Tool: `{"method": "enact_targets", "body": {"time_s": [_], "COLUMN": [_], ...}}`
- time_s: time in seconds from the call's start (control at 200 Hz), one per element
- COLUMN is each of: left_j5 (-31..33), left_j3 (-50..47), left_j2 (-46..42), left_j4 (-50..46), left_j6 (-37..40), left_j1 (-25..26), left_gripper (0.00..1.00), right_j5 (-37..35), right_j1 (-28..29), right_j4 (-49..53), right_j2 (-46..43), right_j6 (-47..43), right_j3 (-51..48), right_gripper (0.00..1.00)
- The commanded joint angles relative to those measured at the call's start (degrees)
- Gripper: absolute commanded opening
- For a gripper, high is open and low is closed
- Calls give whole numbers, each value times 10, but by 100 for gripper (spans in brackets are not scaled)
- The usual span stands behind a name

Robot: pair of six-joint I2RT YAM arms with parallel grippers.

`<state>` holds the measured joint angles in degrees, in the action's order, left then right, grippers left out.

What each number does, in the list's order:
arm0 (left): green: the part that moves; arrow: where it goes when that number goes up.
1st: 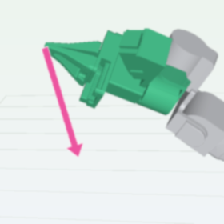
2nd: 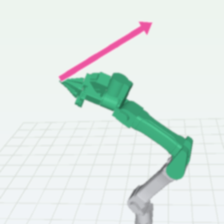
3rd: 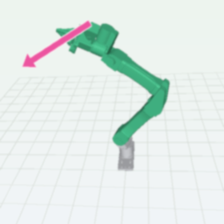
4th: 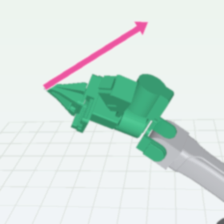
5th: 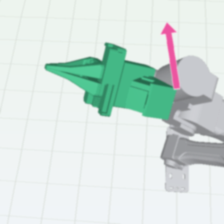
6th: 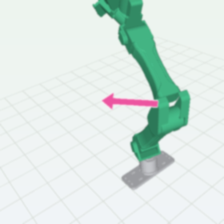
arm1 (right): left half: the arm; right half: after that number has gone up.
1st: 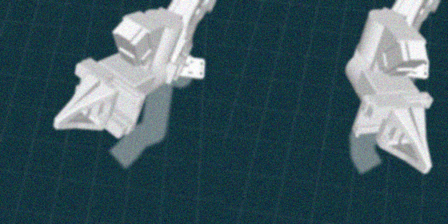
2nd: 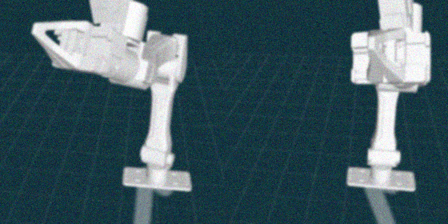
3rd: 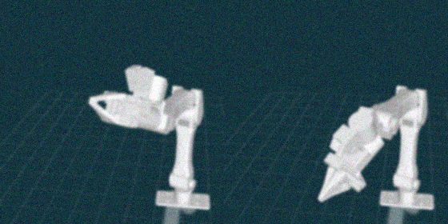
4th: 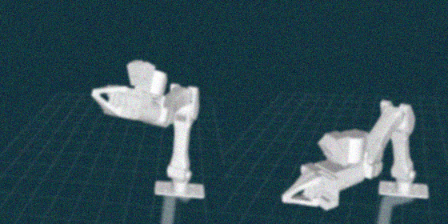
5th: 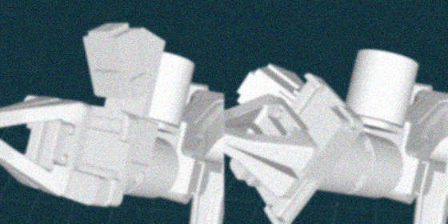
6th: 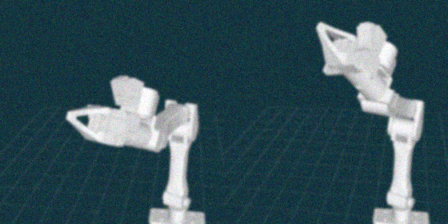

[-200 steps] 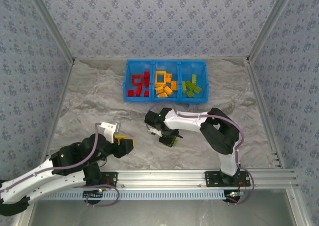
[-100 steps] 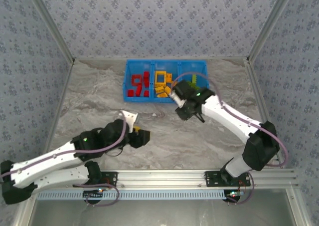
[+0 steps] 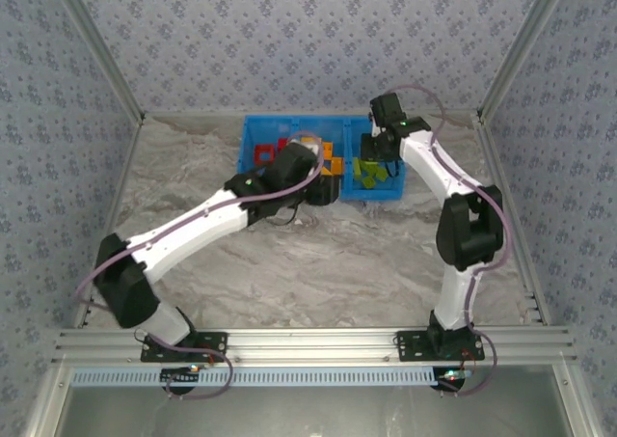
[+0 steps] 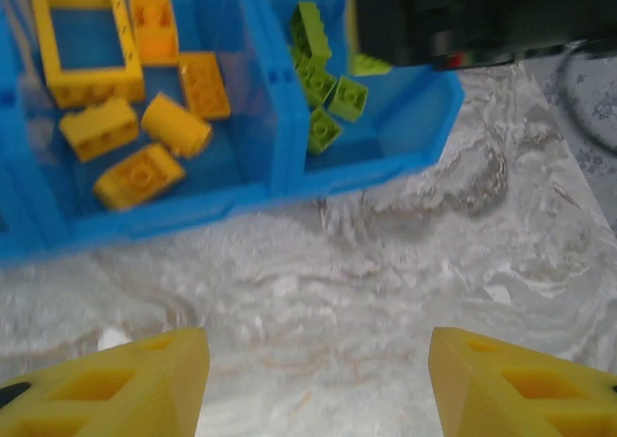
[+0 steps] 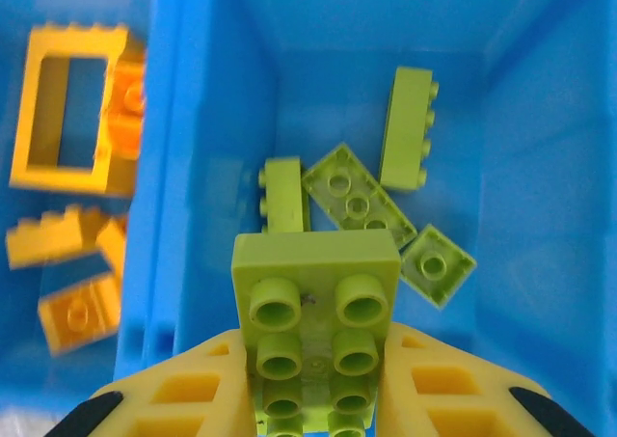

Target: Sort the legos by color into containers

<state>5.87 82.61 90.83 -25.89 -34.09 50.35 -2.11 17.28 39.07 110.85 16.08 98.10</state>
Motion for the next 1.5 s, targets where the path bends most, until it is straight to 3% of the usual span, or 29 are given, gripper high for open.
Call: {"method": "enact_targets", "body": {"time_s": [0.0,0.38,0.645,0.774,0.974,1.094,1.254,1.434,1.494], "left_j5": [13,130,138,143,150,154,168,172,153], "left_j3": [88,314,332,322,310,309,295,191,146], "left_j2": [58,219,235,228,219,211,176,77,32], "left_j4": [-12,-99,-109,-109,-111,-116,-123,-123,-126], "left_j6": [45,129,132,136,133,133,119,64,36], "left_j1": [1,24,39,47,56,57,58,41,16], "left_gripper": [62,62,62,62,62,62,62,65,67], "right_j5": [-8,-12,19,34,44,45,17,-59,-95], "right_j1": [-2,-19,-35,-43,-43,-42,-36,-13,3], "right_j4": [-34,-100,-164,-171,-171,-174,-179,-179,-176], "right_j2": [44,143,170,181,178,155,84,-69,-133], "right_j6": [97,247,343,382,383,376,360,310,264], "right_j3": [46,90,73,74,73,65,30,-56,-98], "right_gripper": [31,30,31,36,54,56,52,52,58]}}
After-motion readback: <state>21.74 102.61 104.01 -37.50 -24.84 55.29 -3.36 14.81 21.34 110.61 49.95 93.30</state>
